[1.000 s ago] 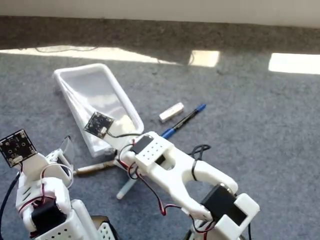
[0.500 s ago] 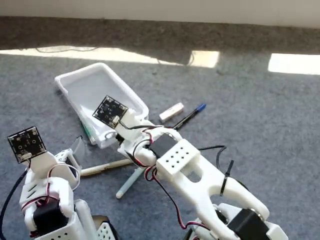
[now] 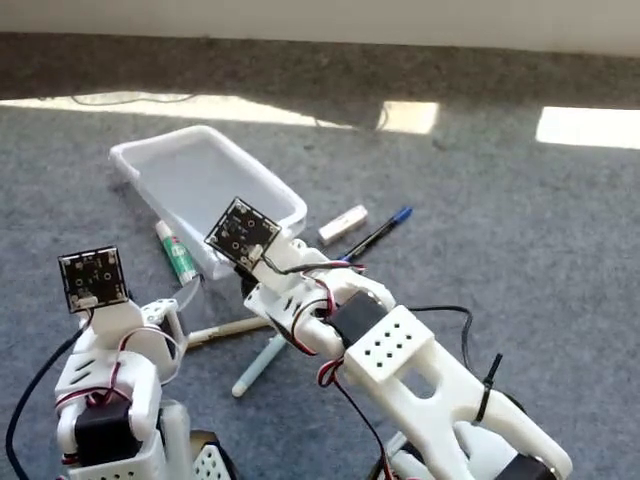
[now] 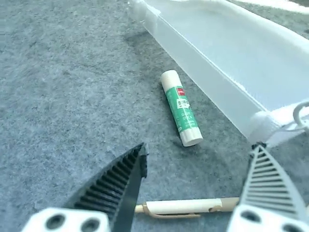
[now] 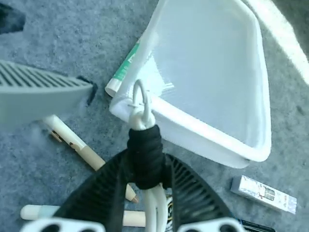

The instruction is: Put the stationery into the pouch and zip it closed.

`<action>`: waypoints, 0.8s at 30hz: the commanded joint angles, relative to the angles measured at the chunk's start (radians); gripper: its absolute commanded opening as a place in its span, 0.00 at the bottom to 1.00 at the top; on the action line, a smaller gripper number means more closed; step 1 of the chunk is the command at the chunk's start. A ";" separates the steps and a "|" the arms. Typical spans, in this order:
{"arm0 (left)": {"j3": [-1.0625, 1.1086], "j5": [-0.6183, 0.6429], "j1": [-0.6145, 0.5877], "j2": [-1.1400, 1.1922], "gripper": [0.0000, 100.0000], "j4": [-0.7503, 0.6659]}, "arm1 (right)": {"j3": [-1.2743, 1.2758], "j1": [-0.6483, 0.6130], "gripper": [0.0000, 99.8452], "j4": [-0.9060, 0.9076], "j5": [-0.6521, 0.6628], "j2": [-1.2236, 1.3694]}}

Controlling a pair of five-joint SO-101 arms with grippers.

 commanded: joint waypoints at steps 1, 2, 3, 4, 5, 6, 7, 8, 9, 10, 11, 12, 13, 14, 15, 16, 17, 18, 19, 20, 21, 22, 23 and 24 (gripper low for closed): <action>-0.050 -0.021 0.051 -0.001 0.31 0.002 | -0.007 0.013 0.00 -0.025 0.005 -0.041; -0.048 -0.021 0.062 -0.001 0.31 0.002 | -0.005 0.012 0.00 -0.025 0.005 -0.044; -0.047 -0.021 0.071 -0.001 0.31 0.002 | -0.004 0.008 0.00 -0.024 0.005 -0.045; -0.045 -0.021 0.081 -0.001 0.31 0.000 | -0.004 0.007 0.00 -0.022 0.005 -0.048; -0.045 -0.021 0.087 -0.001 0.31 -0.003 | -0.004 0.007 0.00 -0.022 0.005 -0.050; -0.044 -0.021 0.090 -0.001 0.31 -0.005 | -0.004 0.007 0.00 -0.022 0.005 -0.050; -0.044 -0.021 0.094 -0.001 0.31 -0.005 | -0.004 0.007 0.00 -0.022 0.005 -0.050; -0.042 -0.021 0.096 -0.001 0.31 -0.005 | -0.004 0.007 0.00 -0.022 0.005 -0.050; -0.038 -0.021 0.101 -0.001 0.31 -0.005 | -0.004 0.007 0.00 -0.022 0.005 -0.050; -0.021 -0.021 0.105 -0.001 0.31 -0.009 | -0.004 0.007 0.00 -0.021 0.006 -0.050; -0.005 -0.021 0.104 -0.001 0.31 -0.031 | -0.004 0.007 0.00 -0.021 0.006 -0.050; 0.018 -0.021 0.101 -0.001 0.31 -0.069 | -0.004 0.007 0.00 -0.021 0.006 -0.050; 0.044 -0.021 0.099 -0.001 0.31 -0.107 | -0.004 0.005 0.00 -0.021 0.006 -0.050; 0.065 -0.021 0.099 -0.001 0.31 -0.138 | -0.004 0.005 0.00 -0.021 0.006 -0.050; 0.085 -0.021 0.099 -0.001 0.31 -0.160 | -0.004 0.005 0.00 -0.021 0.006 -0.050; 0.096 -0.021 0.099 -0.001 0.31 -0.176 | -0.004 0.005 0.00 -0.021 0.006 -0.050; 0.101 -0.021 0.099 -0.001 0.31 -0.183 | -0.004 0.005 0.00 -0.021 0.006 -0.050; 0.102 -0.021 0.099 -0.001 0.31 -0.186 | -0.004 0.005 0.00 -0.021 0.006 -0.050; 0.102 -0.021 0.099 -0.001 0.31 -0.187 | -0.004 0.005 0.00 -0.019 0.006 -0.050; 0.104 -0.018 0.099 -0.001 0.31 -0.190 | -0.004 0.005 0.00 -0.016 0.006 -0.050; 0.105 -0.018 0.099 -0.001 0.31 -0.192 | -0.005 0.005 0.00 -0.001 0.006 -0.050; 0.105 -0.017 0.099 -0.001 0.31 -0.192 | -0.008 0.004 0.00 0.016 0.006 -0.050; 0.105 -0.017 0.099 -0.001 0.31 -0.192 | -0.010 0.004 0.00 0.028 0.006 -0.050; 0.105 -0.017 0.099 -0.001 0.31 -0.193 | -0.010 -0.005 0.00 0.039 0.006 -0.050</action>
